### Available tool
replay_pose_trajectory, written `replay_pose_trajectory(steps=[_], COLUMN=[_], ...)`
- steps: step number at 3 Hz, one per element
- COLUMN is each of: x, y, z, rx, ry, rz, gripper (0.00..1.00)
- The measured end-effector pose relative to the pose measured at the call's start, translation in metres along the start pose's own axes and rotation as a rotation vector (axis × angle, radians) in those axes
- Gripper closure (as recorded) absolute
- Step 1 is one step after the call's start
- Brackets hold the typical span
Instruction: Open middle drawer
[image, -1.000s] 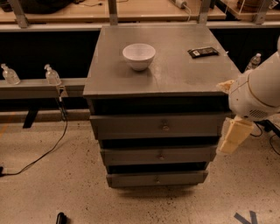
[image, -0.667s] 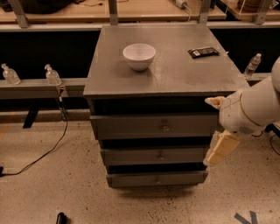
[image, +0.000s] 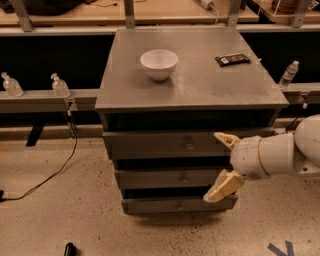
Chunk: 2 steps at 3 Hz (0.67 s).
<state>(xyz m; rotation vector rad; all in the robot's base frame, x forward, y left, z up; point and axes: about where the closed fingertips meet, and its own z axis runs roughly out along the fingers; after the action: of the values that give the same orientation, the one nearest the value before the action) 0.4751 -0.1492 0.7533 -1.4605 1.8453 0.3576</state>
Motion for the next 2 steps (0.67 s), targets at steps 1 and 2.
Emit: replay_pose_trajectory(steps=[1,2], x=[0.0005,0.0018], y=[0.0012,0.0015], z=[0.0067,0.0071], rx=[-0.005,-0.007], ry=[-0.026,-0.018], rz=[0.016,0.021], gripper=[0.0,0.0])
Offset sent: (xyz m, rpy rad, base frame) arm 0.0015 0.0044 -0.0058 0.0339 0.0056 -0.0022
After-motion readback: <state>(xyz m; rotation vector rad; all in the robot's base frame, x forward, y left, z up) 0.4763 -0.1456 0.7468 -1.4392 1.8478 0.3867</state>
